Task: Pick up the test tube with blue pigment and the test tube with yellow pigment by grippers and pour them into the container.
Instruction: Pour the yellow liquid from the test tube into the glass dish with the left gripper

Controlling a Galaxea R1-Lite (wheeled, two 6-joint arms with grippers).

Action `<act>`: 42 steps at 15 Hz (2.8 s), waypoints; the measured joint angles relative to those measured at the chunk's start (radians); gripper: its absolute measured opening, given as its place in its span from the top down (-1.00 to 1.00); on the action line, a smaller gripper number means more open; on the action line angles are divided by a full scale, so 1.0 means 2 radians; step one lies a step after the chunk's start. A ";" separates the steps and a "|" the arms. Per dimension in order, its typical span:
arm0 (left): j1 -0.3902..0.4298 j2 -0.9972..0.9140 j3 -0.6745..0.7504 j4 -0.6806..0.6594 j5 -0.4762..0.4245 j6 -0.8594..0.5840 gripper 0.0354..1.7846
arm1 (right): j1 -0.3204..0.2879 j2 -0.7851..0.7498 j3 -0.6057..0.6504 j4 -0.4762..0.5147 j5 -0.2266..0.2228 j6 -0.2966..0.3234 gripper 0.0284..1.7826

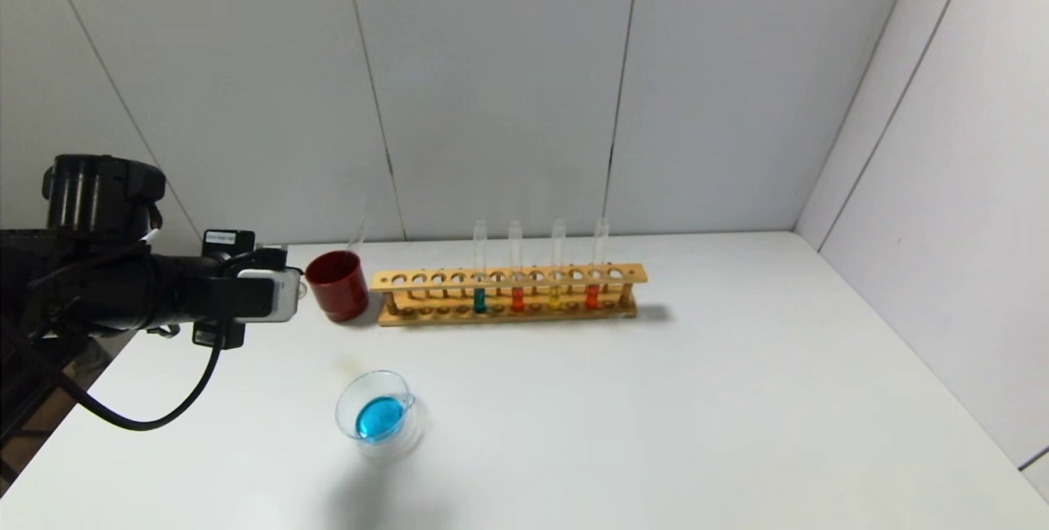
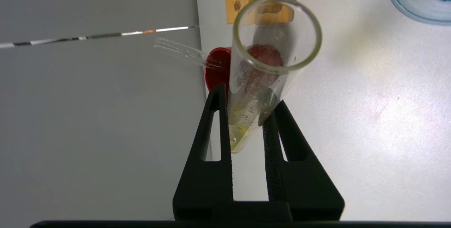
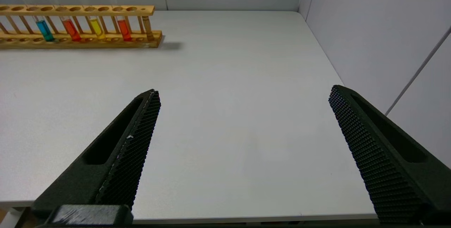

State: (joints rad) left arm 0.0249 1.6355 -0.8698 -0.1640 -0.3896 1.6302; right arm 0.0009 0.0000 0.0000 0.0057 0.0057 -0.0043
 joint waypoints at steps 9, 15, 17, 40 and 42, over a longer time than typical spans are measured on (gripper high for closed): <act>-0.004 0.048 -0.004 -0.017 -0.022 0.114 0.69 | 0.000 0.000 0.000 0.000 0.000 0.000 -0.96; -0.027 0.081 -0.006 -0.029 -0.019 0.183 0.69 | 0.000 0.000 0.000 0.000 0.000 0.000 -0.96; -0.027 0.093 0.000 -0.030 -0.022 0.218 0.69 | 0.000 0.000 0.000 0.000 0.000 0.000 -0.96; -0.057 0.130 -0.034 -0.063 -0.028 0.407 0.69 | 0.000 0.000 0.000 0.000 0.000 0.000 -0.96; -0.057 0.135 -0.037 -0.069 -0.029 0.408 0.69 | 0.000 0.000 0.000 0.000 0.000 0.000 -0.96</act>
State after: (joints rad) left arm -0.0894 1.9060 -0.9443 -0.3026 -0.4468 2.4464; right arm 0.0013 0.0000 0.0000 0.0057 0.0057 -0.0043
